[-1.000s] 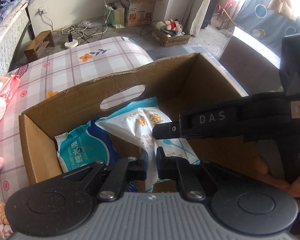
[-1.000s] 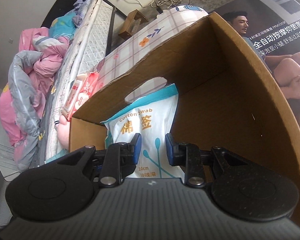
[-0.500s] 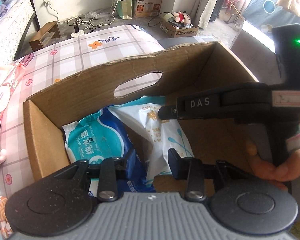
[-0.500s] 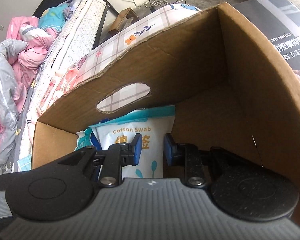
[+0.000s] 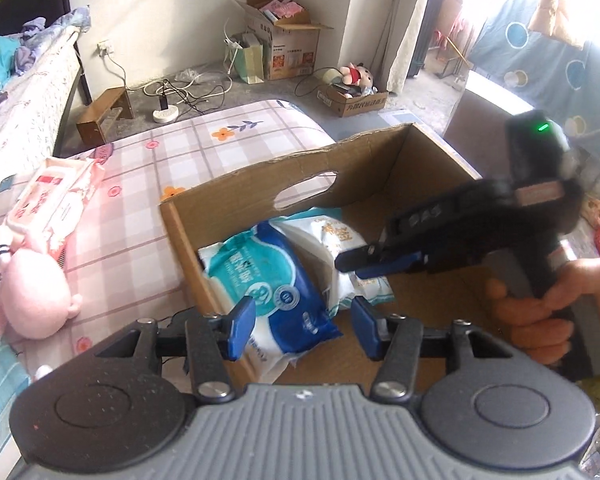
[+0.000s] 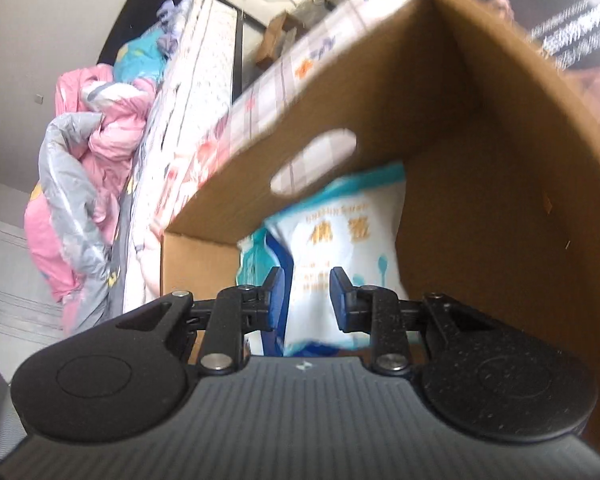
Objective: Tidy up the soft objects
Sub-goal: 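Open the right gripper to drop the bag and withdraw, then close the right gripper on the white box's edge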
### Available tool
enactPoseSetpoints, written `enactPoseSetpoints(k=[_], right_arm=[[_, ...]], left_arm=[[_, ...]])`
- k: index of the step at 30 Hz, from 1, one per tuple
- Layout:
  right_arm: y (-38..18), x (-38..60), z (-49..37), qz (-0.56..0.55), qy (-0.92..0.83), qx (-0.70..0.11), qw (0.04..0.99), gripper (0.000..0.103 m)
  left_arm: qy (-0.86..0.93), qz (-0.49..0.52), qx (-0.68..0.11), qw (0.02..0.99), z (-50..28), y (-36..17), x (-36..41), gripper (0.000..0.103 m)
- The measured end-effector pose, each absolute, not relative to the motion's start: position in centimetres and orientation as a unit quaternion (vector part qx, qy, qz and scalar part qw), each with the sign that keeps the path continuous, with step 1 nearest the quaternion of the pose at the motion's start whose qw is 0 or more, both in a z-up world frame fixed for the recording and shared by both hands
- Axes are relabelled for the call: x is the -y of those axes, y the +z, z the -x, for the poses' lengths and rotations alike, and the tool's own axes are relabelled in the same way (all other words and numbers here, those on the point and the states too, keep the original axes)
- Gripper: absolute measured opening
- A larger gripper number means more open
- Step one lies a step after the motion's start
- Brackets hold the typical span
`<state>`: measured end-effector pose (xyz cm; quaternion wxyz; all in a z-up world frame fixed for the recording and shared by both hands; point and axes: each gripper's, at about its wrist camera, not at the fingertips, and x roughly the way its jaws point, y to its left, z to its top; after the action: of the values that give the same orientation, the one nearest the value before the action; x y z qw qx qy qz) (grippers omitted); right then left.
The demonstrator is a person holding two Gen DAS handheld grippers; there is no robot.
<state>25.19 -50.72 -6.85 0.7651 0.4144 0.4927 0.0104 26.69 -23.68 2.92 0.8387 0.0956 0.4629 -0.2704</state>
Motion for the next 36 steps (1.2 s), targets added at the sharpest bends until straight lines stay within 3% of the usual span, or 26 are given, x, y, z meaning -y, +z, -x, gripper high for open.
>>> enactPoseSetpoints(k=[9,22,36], right_arm=[[-7.6,48.7,-25.3,-0.386,-0.026,-0.516,0.765,0.025],[0.6,45.2,-22.7,-0.347,0.020,-0.468,0.813,0.031],[4.8,28.2,-26.1,-0.300,0.167,-0.495,0.798,0.035]], left_arm=[[-0.249,-0.075,-0.445,0.857,-24.5,4.4,18.8,0.058],[-0.196,-0.059,-0.387,0.899,-20.1,5.9,10.5,0.075],[-0.056,-0.027,-0.377,0.924,-16.5,3.9,-3.9,0.077]])
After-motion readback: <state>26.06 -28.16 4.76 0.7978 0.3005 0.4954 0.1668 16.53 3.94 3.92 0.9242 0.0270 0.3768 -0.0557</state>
